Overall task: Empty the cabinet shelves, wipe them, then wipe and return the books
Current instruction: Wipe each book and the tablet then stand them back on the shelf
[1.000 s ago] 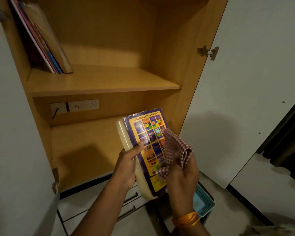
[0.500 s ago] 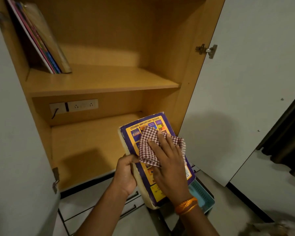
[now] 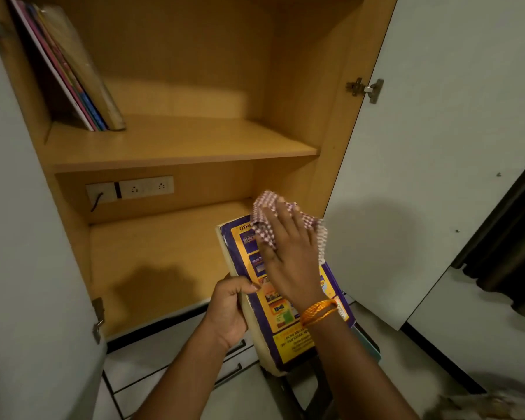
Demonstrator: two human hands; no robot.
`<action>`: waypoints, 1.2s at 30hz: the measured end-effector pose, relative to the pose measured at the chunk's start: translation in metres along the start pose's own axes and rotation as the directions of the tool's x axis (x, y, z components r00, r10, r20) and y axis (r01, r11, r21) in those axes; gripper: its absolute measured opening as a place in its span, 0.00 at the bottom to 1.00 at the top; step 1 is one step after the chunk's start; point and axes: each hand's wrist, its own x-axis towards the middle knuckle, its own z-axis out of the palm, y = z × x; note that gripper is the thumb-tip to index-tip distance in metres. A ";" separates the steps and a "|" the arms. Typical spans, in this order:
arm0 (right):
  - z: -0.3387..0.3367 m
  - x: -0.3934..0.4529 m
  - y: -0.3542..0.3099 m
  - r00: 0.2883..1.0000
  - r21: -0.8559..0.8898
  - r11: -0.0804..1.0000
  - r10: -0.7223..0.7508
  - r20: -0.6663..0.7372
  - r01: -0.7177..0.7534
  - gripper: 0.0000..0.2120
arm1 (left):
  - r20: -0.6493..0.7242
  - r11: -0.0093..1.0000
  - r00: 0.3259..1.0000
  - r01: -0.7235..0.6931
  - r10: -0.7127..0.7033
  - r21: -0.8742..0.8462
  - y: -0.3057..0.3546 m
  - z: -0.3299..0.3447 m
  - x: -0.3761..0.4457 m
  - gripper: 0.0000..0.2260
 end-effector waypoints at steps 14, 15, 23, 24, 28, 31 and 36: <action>0.007 -0.053 0.038 0.993 0.127 0.991 -0.056 0.107 0.043 0.27 | -0.161 0.993 0.987 -0.040 0.022 -0.110 0.003 -0.023 0.002 0.18; 0.007 -0.045 0.037 0.994 0.130 0.992 -0.019 0.106 0.005 0.27 | -0.155 0.995 0.988 -0.036 0.022 -0.089 0.003 -0.022 0.001 0.19; 0.010 -0.008 -0.012 0.969 -0.111 0.968 -0.208 0.135 0.224 0.29 | -0.092 0.997 0.996 -0.009 0.002 -0.079 0.000 -0.014 -0.004 0.20; 0.010 -0.010 -0.016 0.948 -0.123 0.948 -0.271 0.166 0.293 0.29 | -0.103 0.997 0.995 0.003 -0.011 -0.081 0.000 -0.017 -0.004 0.21; 0.011 -0.024 -0.023 0.877 -0.068 0.898 -0.406 0.255 0.435 0.27 | -0.039 0.979 0.999 0.025 -0.034 -0.204 -0.001 -0.030 -0.009 0.23; 0.012 -0.046 -0.024 0.868 -0.003 0.890 -0.443 0.223 0.455 0.26 | 0.016 0.901 0.998 -0.041 0.053 -0.433 -0.001 -0.021 -0.015 0.30; 0.014 -0.085 -0.006 0.899 0.045 0.912 -0.410 0.154 0.408 0.27 | -0.131 0.928 0.991 -0.056 0.008 -0.368 0.004 -0.025 -0.013 0.22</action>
